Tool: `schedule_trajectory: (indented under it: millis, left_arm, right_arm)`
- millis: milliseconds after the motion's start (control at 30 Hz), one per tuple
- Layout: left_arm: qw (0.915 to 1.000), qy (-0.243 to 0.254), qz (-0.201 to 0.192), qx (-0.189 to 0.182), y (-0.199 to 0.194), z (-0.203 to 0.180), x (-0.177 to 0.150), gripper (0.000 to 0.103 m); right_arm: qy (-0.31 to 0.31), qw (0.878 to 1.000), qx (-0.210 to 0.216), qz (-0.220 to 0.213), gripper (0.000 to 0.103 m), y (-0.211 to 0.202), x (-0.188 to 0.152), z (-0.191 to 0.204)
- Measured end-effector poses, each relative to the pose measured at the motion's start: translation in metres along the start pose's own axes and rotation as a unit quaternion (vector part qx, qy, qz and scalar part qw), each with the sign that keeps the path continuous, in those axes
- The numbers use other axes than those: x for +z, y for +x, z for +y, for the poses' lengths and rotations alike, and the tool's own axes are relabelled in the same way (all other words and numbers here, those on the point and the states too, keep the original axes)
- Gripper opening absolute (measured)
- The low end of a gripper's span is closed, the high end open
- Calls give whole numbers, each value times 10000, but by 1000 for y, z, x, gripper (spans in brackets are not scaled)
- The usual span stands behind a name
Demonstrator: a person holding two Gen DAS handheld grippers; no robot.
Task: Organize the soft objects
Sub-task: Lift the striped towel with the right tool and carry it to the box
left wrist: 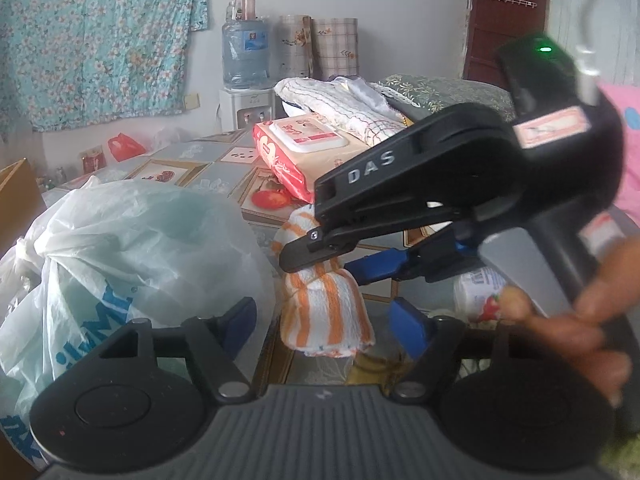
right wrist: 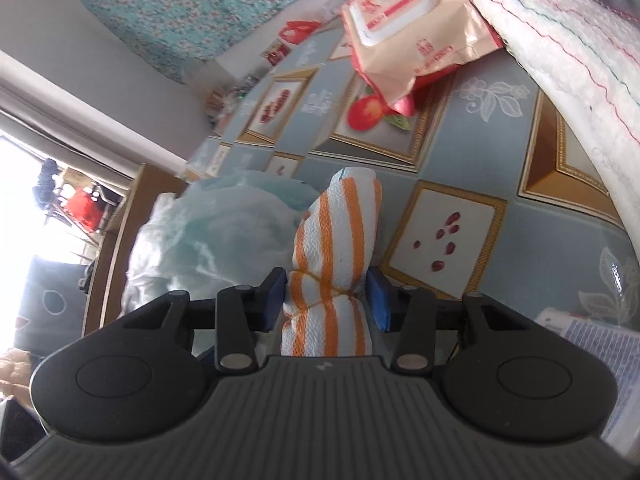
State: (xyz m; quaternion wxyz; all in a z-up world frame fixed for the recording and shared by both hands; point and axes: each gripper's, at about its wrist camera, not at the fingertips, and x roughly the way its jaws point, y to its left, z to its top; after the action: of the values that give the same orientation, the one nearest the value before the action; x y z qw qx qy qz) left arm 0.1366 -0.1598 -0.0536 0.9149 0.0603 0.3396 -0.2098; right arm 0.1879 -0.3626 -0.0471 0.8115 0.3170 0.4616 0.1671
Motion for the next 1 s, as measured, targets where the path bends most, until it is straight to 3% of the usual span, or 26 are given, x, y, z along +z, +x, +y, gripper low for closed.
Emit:
schedule_trajectory:
  millis: [133,267,533,767,1000]
  left_arm:
    - [10000,6,39,90,5,-2,1,70]
    - [9999,26,83,104,10,-4,3,53]
    - [9995,111,-230,164,-3,-12,6,49]
    - [9966,115,-774,248,-46,-18,11,48]
    - [9904,-113,-1304,445,-111,-4,7,49]
  right_arm:
    - [5,9998,187,-77,42,-10,-4,1]
    - [7,9993,337,-139,42,-18,-8,0]
    - [-59,9977,525,-420,42,-37,-10,5]
    - [-422,9929,775,-803,42,-71,-21,35]
    - [-963,9819,1333,-944,42,-96,-43,86]
